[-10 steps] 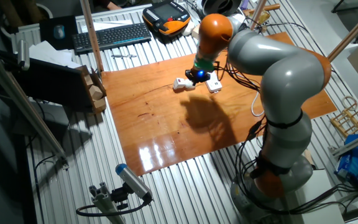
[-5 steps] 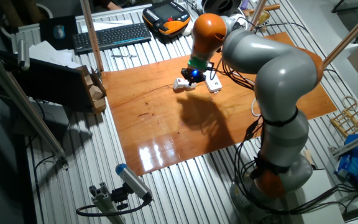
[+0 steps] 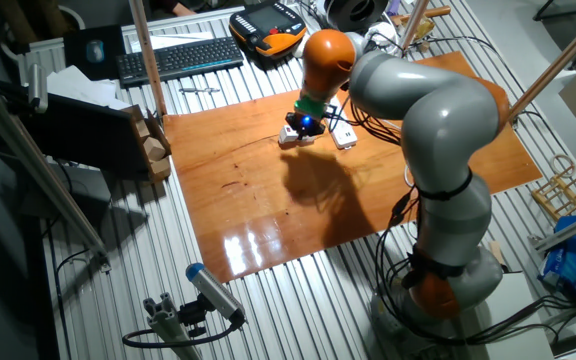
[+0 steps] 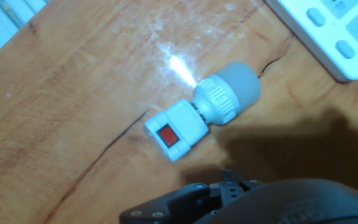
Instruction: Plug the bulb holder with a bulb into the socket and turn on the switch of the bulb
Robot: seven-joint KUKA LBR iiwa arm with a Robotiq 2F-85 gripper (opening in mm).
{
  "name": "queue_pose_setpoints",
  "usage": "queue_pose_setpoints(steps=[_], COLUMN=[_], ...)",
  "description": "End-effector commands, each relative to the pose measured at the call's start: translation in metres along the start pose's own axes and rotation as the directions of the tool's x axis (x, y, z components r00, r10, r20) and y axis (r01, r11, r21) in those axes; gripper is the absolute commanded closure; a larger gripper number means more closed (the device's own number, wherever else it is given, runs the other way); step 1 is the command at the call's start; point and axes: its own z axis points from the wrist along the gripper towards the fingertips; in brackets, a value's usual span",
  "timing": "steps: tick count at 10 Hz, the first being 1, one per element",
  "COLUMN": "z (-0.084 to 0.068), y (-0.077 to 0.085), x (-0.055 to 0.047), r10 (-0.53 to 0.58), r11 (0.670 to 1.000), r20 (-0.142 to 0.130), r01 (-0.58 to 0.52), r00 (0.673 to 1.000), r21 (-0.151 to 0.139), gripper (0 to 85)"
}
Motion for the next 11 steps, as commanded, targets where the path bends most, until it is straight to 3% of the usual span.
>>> queue_pose_setpoints(steps=[1,4,7,8,11], z=[0.001,-0.004,-0.002,-0.002,-0.002], y=[0.003,0.015,0.015,0.015,0.015], x=[0.001,0.002,0.002,0.001,0.0], r10=[0.006,0.025,0.02,0.019,0.014], r11=[1.0,1.0,1.0,1.0,1.0], r20=[-0.003,-0.025,-0.027,-0.022,-0.02], r01=[-0.006,-0.025,-0.02,-0.019,-0.014], r00=[1.0,0.999,0.999,1.0,1.0], r21=[0.004,0.018,0.009,-0.008,-0.006], gripper=[85.0,85.0,85.0,85.0,85.0])
